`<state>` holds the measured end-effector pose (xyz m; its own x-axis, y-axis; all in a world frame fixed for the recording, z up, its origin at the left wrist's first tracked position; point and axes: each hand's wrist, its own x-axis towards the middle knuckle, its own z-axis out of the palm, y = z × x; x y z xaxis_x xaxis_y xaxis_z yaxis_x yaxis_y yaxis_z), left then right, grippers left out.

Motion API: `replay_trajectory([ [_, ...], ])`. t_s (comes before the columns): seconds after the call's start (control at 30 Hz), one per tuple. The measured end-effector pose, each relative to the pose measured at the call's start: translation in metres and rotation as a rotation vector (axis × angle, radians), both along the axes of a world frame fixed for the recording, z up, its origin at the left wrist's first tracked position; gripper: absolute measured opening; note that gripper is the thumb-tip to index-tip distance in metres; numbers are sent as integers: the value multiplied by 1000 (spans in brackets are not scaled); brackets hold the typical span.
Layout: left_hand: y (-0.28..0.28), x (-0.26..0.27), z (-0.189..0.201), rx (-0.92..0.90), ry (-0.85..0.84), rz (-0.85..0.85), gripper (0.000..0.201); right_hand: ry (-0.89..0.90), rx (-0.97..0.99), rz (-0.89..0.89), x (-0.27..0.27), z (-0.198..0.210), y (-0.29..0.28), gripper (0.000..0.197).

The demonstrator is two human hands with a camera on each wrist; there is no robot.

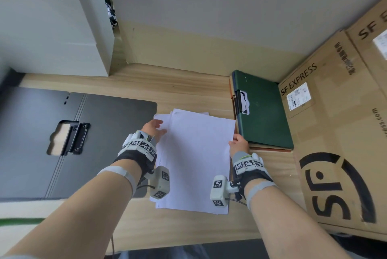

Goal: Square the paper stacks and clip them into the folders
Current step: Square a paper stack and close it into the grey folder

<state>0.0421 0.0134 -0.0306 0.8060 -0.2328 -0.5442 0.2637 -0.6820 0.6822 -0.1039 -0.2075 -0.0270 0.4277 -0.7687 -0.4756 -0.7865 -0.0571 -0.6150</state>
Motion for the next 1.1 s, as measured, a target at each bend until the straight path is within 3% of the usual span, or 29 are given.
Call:
replay_trajectory([
  [0.27, -10, -8, -11, -92, 222, 92, 50, 110, 20, -31, 1, -8, -3, 28],
  [0.43, -20, -10, -12, -67, 260, 59, 48, 171, 15, -31, 1, -2, 0, 31],
  [0.6, -27, -10, -10, -25, 252, -6, 49, 123, 19, -28, 7, -9, 2, 21],
  [0.8, -31, -14, -15, -1, 221, -28, 55, -35, -3, -77, 3, -1, 4, 38],
  [0.9, -31, -13, -13, -65, 224, 43, 70, -157, -6, -9, 10, 8, 1, 34],
  [1.1, -18, -4, -3, -194, 241, 89, 66, -364, 35, 36, 35, 34, 0, 25],
])
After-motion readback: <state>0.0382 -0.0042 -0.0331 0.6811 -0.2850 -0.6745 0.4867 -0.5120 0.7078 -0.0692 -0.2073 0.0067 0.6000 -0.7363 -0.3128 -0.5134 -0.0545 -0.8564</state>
